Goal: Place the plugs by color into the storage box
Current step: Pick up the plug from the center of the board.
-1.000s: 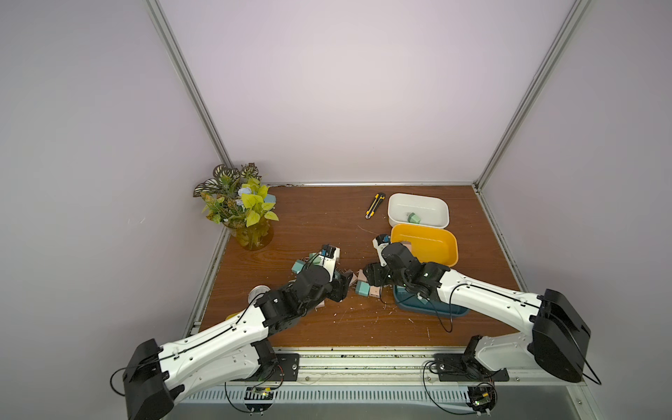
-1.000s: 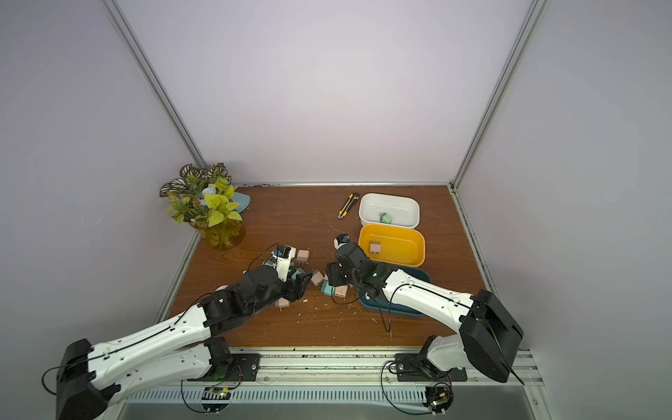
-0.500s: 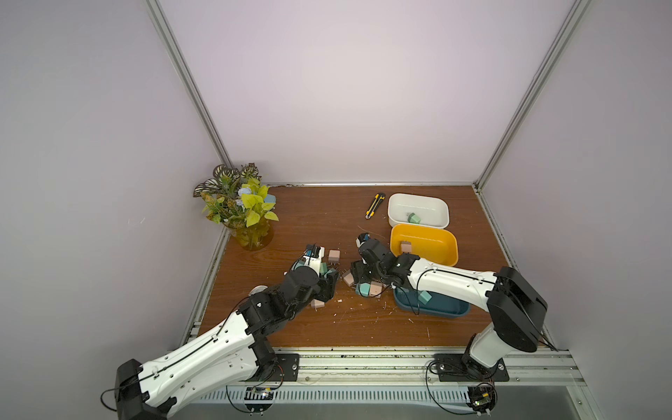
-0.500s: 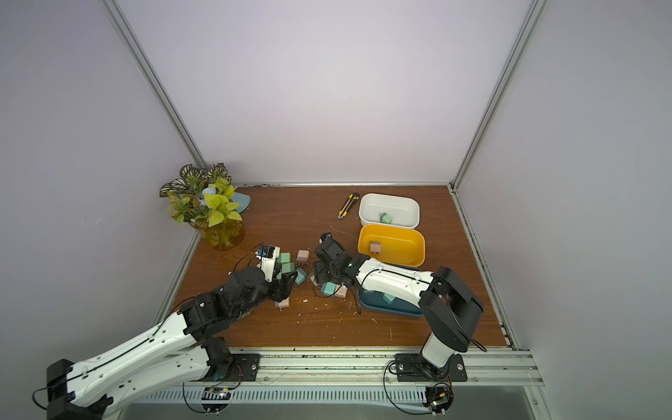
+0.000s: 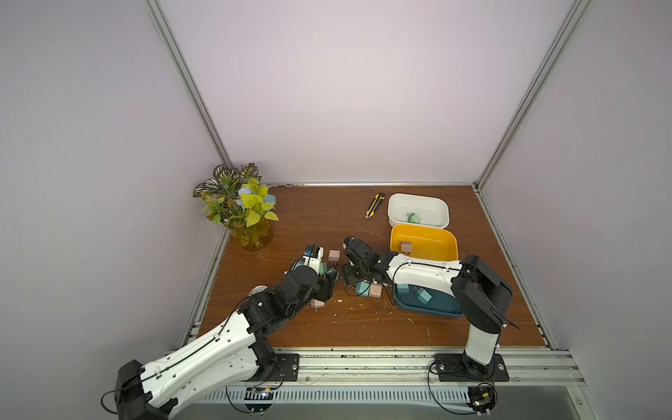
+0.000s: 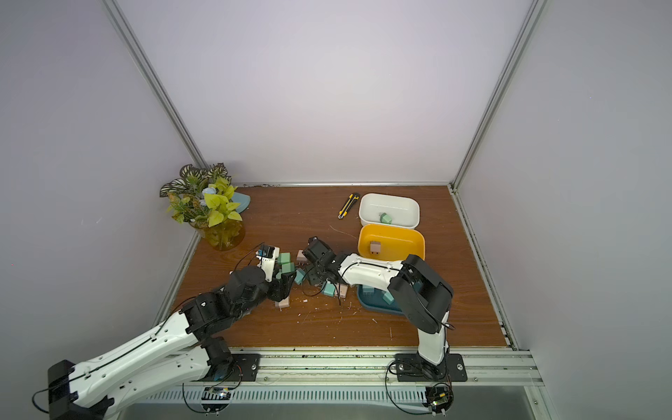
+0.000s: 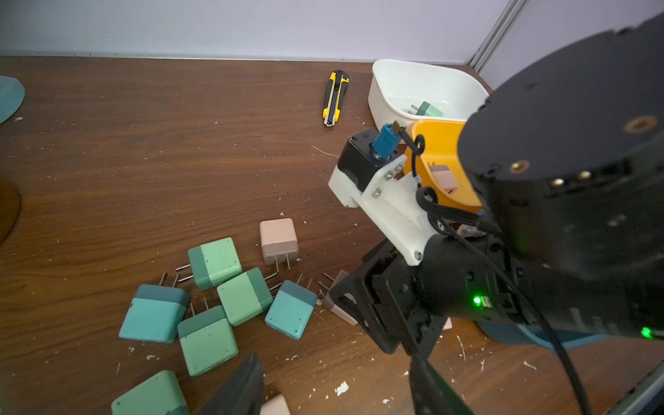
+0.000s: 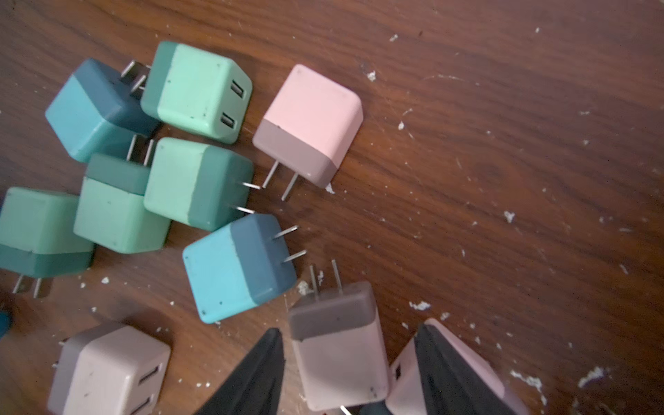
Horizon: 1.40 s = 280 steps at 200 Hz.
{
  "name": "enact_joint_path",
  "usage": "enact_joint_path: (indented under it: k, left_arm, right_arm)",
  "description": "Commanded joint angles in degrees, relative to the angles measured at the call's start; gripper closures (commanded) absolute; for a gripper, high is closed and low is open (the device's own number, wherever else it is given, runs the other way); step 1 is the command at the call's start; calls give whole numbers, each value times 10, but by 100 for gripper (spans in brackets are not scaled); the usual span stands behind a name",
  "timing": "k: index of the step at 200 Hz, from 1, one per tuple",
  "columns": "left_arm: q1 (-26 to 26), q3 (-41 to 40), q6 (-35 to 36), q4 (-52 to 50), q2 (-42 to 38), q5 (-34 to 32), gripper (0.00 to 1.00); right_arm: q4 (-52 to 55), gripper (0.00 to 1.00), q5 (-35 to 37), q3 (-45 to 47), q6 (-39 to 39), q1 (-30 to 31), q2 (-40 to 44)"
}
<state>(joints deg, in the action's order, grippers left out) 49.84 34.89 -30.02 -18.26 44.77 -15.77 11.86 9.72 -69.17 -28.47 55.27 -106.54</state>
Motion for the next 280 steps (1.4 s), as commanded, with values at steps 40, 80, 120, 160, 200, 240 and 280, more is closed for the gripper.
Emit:
enact_joint_path:
  k: [40, 80, 120, 160, 200, 240, 280]
  left_arm:
    - [-7, -11, 8, -2, 3, 5, 34]
    - [-8, -13, 7, 8, 11, 14, 34]
    - [-7, -13, 5, 13, 18, 20, 34]
    - [-6, -19, 4, 19, 18, 20, 34]
    - [-7, -25, -1, 24, 22, 23, 34]
    - [-7, -31, -5, 24, 16, 23, 34]
    - [-7, -32, -6, 18, -4, 20, 34]
  right_arm:
    - [23, 41, -2, -26, 16, 13, -19]
    - [39, 41, 12, -40, 21, 21, -35]
    - [51, 48, 29, -51, 23, 31, -41]
    - [47, 52, 46, -56, 24, 37, -31]
    - [42, 53, 47, -58, 21, 38, -29]
    - [33, 56, 39, -54, 12, 38, -24]
    - [9, 57, 27, -53, 3, 38, 0]
